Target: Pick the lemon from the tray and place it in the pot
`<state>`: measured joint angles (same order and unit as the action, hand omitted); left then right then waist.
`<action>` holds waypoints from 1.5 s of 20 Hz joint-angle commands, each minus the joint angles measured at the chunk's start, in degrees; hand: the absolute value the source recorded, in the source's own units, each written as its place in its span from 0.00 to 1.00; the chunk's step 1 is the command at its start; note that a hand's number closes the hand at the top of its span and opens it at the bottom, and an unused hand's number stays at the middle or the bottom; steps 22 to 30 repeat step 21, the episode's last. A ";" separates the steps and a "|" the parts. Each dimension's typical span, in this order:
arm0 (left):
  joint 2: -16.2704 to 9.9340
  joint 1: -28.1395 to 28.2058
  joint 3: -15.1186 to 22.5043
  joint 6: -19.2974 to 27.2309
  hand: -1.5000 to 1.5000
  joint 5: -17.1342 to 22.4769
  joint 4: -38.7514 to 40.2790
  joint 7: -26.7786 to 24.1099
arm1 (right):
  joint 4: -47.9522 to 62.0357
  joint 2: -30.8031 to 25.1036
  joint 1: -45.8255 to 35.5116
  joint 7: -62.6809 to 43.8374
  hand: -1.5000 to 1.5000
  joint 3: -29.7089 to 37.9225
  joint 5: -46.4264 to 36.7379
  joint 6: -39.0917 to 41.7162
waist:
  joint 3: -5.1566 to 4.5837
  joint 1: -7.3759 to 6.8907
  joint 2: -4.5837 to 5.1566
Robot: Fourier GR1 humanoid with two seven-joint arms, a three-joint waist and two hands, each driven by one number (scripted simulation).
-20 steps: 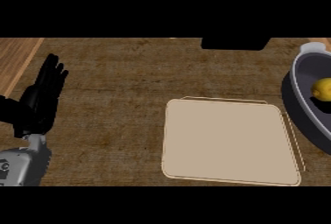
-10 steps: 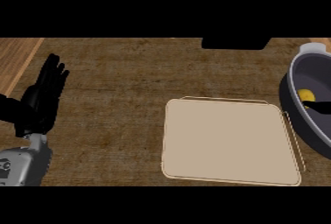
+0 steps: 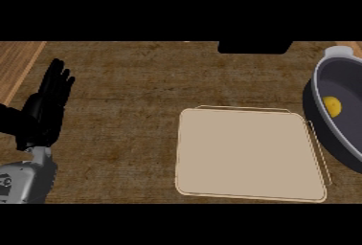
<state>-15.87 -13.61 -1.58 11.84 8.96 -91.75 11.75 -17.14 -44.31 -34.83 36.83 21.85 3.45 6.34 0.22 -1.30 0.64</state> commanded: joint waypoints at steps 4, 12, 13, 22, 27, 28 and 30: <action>1.41 2.78 0.41 -0.06 0.50 -0.88 -0.82 -1.30 | 5.73 -8.31 4.20 4.52 0.00 3.71 2.53 11.78 | 0.00 0.14 -0.13; 0.65 1.42 -0.97 -1.42 0.50 -0.33 0.74 -1.46 | 8.97 -13.52 6.61 6.48 0.00 4.86 2.61 19.26 | 0.15 -0.36 0.19; 0.04 -0.09 -1.32 -1.33 0.50 -0.01 0.16 0.58 | 9.06 -14.33 8.56 8.20 0.00 5.48 3.16 20.78 | 0.16 0.06 0.09; 0.18 -1.15 -1.75 -1.93 0.50 0.41 0.17 0.62 | 8.26 -13.99 8.97 8.58 0.00 4.78 1.92 20.12 | 0.29 -0.54 0.30; 0.18 -1.15 -1.75 -1.93 0.50 0.41 0.17 0.62 | 8.26 -13.99 8.97 8.58 0.00 4.78 1.92 20.12 | 0.29 -0.54 0.30; 0.18 -1.15 -1.75 -1.93 0.50 0.41 0.17 0.62 | 8.26 -13.99 8.97 8.58 0.00 4.78 1.92 20.12 | 0.29 -0.54 0.30; 0.18 -1.15 -1.75 -1.93 0.50 0.41 0.17 0.62 | 8.26 -13.99 8.97 8.58 0.00 4.78 1.92 20.12 | 0.29 -0.54 0.30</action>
